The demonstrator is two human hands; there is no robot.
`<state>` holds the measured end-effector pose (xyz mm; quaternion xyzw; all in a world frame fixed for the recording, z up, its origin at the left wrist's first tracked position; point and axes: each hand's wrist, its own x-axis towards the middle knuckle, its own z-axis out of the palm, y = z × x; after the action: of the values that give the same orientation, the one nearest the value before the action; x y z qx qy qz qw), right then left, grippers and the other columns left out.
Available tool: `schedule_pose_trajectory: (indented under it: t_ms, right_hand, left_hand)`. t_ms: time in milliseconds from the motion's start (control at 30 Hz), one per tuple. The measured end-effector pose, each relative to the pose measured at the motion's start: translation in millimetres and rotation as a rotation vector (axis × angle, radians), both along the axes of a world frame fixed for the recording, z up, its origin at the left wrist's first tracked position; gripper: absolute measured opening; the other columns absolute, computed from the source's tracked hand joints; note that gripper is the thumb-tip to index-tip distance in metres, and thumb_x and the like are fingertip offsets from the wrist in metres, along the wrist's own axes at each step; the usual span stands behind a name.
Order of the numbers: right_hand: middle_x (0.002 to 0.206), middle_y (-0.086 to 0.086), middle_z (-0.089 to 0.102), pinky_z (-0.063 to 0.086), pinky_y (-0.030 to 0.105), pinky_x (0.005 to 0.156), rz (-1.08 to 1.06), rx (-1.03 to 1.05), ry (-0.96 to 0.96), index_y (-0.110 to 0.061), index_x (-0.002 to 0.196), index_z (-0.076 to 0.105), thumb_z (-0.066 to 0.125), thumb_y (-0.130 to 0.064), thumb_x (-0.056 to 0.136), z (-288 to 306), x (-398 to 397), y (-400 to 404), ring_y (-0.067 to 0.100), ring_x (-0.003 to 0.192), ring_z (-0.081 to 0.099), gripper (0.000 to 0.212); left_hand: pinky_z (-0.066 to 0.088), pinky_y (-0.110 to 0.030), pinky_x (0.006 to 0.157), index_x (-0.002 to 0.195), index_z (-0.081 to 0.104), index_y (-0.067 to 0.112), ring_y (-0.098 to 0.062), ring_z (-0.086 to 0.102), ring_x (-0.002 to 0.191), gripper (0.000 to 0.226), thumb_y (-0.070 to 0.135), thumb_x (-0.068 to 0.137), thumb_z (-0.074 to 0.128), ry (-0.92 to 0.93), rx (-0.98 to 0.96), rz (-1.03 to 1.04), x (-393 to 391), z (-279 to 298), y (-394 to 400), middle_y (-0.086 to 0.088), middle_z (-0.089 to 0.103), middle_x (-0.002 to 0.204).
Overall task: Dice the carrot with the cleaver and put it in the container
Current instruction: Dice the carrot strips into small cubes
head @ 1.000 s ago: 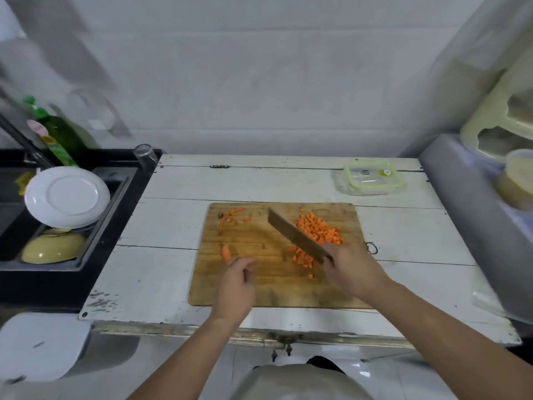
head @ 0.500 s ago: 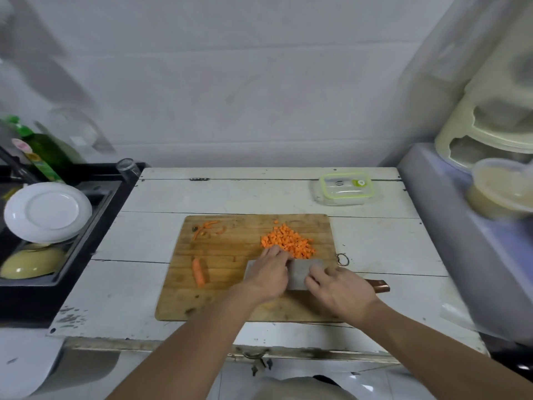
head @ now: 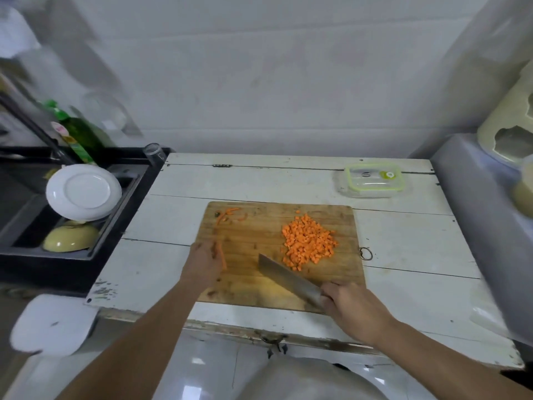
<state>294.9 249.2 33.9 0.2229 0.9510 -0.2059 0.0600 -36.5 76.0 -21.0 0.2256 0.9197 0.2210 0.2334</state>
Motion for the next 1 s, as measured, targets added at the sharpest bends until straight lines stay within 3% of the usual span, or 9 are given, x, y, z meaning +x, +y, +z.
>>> schedule_pose_trajectory:
  t_ms: [100, 200, 300, 400, 500, 600, 700, 900, 1000]
  right_hand:
    - [0.091, -0.002, 0.067, 0.046, 0.036, 0.063, -0.095, 0.055, -0.029, -0.026, 0.095, 0.060, 0.045, -0.032, 0.102, -5, -9, 16, 0.024, 0.079, 0.064, 0.018]
    - [0.083, -0.007, 0.061, 0.049, 0.037, 0.065, -0.201, 0.041, -0.011, -0.035, 0.080, 0.048, 0.050, -0.030, 0.098, -6, -19, 31, 0.024, 0.077, 0.061, 0.020]
    - [0.078, -0.013, 0.055, 0.050, 0.037, 0.066, -0.252, 0.023, 0.030, -0.040, 0.075, 0.044, 0.054, -0.027, 0.098, -3, -24, 32, 0.019, 0.075, 0.059, 0.028]
    - [0.070, -0.013, 0.056, 0.042, 0.031, 0.058, -0.307, -0.037, 0.125, -0.038, 0.068, 0.043, 0.058, -0.024, 0.096, 1, -31, 16, 0.013, 0.068, 0.055, 0.035]
    - [0.059, -0.008, 0.052, 0.043, 0.037, 0.055, -0.384, -0.101, 0.204, -0.028, 0.063, 0.046, 0.060, -0.023, 0.093, 1, -41, -3, 0.013, 0.059, 0.052, 0.034]
    - [0.059, -0.008, 0.052, 0.040, 0.035, 0.052, -0.436, -0.122, 0.216, -0.028, 0.063, 0.045, 0.059, -0.025, 0.094, 1, -52, -20, 0.011, 0.059, 0.051, 0.034]
    - [0.063, -0.004, 0.056, 0.041, 0.036, 0.052, -0.507, -0.175, 0.189, -0.024, 0.067, 0.050, 0.057, -0.024, 0.096, -2, -58, -37, 0.014, 0.061, 0.054, 0.030]
    - [0.064, -0.003, 0.064, 0.054, 0.043, 0.058, -0.593, -0.211, 0.189, -0.024, 0.081, 0.061, 0.057, -0.026, 0.096, -2, -67, -64, 0.020, 0.059, 0.064, 0.017]
    - [0.075, -0.002, 0.067, 0.056, 0.044, 0.058, -0.608, -0.235, 0.169, -0.025, 0.097, 0.061, 0.053, -0.032, 0.098, -4, -75, -76, 0.020, 0.059, 0.065, 0.011]
  left_hand:
    - [0.058, -0.042, 0.085, 0.135, 0.055, 0.033, -0.025, 0.064, 0.097, 0.042, 0.028, 0.093, 0.058, -0.020, -0.042, -0.118, 7, 12, 7, 0.004, 0.057, 0.106]
    - [0.050, -0.032, 0.095, 0.159, 0.028, 0.024, -0.026, 0.056, 0.119, 0.071, 0.028, 0.096, 0.062, -0.064, -0.165, -0.228, 22, 39, 15, -0.002, 0.034, 0.148]
    - [0.041, -0.025, 0.104, 0.154, 0.036, 0.018, -0.018, 0.050, 0.116, 0.065, 0.014, 0.095, 0.064, -0.100, -0.185, -0.339, 26, 38, 14, -0.004, 0.025, 0.150]
    - [0.049, -0.026, 0.097, 0.148, 0.045, 0.025, -0.010, 0.054, 0.104, 0.064, 0.032, 0.091, 0.073, -0.069, -0.166, -0.434, 39, 33, 6, 0.008, 0.037, 0.134]
    - [0.055, -0.033, 0.089, 0.125, 0.058, 0.029, -0.013, 0.058, 0.105, 0.042, 0.060, 0.095, 0.058, 0.227, -0.243, -0.583, 45, 35, -4, 0.009, 0.053, 0.123]
    - [0.050, -0.036, 0.099, 0.121, 0.061, 0.026, -0.017, 0.052, 0.118, 0.035, 0.052, 0.101, 0.053, 0.346, -0.240, -0.705, 36, 32, -12, 0.005, 0.054, 0.127]
    - [0.052, -0.036, 0.086, 0.104, 0.059, 0.025, -0.016, 0.056, 0.099, 0.024, 0.048, 0.103, 0.051, 0.233, -0.253, -0.693, 35, 37, -13, 0.004, 0.059, 0.112]
    - [0.057, -0.036, 0.069, 0.086, 0.065, 0.018, -0.021, 0.066, 0.070, 0.045, 0.051, 0.105, 0.040, 0.116, -0.305, -0.599, 62, 32, -19, 0.000, 0.067, 0.078]
    - [0.060, -0.036, 0.067, 0.103, 0.061, 0.008, -0.026, 0.073, 0.068, 0.043, 0.041, 0.110, 0.034, -0.411, -0.152, -0.283, 75, 34, -13, -0.011, 0.072, 0.085]
